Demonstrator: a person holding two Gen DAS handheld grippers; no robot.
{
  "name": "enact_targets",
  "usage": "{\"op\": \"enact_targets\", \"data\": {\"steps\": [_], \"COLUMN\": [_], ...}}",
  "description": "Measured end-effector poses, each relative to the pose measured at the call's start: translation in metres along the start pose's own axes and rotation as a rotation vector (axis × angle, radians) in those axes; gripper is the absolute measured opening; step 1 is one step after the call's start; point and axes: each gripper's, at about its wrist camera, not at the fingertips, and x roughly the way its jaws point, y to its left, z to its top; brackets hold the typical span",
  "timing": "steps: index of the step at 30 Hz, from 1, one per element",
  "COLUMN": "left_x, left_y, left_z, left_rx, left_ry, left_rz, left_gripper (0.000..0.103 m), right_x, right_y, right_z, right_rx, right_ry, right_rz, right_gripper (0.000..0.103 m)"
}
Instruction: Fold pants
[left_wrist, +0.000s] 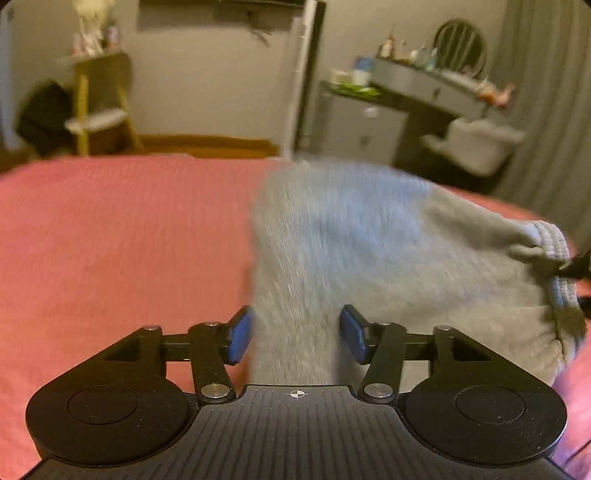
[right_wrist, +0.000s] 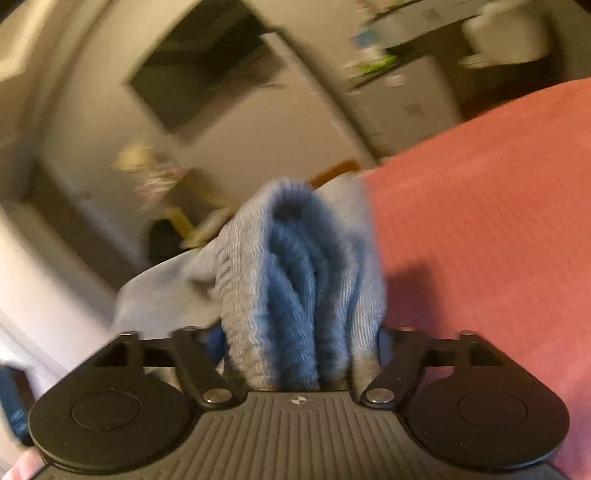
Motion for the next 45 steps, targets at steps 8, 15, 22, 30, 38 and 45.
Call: {"op": "enact_targets", "data": {"steps": [8, 15, 22, 30, 38, 45], "left_x": [-0.034, -0.051, -0.047, -0.043, -0.037, -0.042], "left_y": [0.015, 0.025, 0.02, 0.037, 0.047, 0.049], "left_z": [-0.072, -0.091, -0.105, -0.11, -0.11, -0.11], "left_rx": [-0.125, -0.281, -0.29, -0.373, -0.414, -0.411], "left_ry": [0.038, 0.054, 0.063, 0.056, 0.08, 0.068], "left_rz": [-0.002, -0.027, -0.02, -0.001, 0.02, 0.022], "left_gripper": [0.075, 0.075, 0.075, 0.075, 0.071, 0.068], "right_x": [-0.046, -0.019, 0.01, -0.028, -0.043, -0.038], "right_y": [-0.045, -0.039, -0.045, 0.017, 0.007, -0.011], "right_z": [-0.074, -0.081, -0.078, -0.065, -0.057, -0.073], "right_rx": [0.309, 0.375, 0.518, 0.264, 0.296, 0.253], "right_ry": [-0.005, 0.001, -0.058, -0.193, -0.196, -0.172], "right_rz": [0.023, 0.058, 0.035, 0.081, 0.091, -0.015], "right_gripper": [0.084, 0.082, 0.05, 0.041, 0.041, 0.041]}}
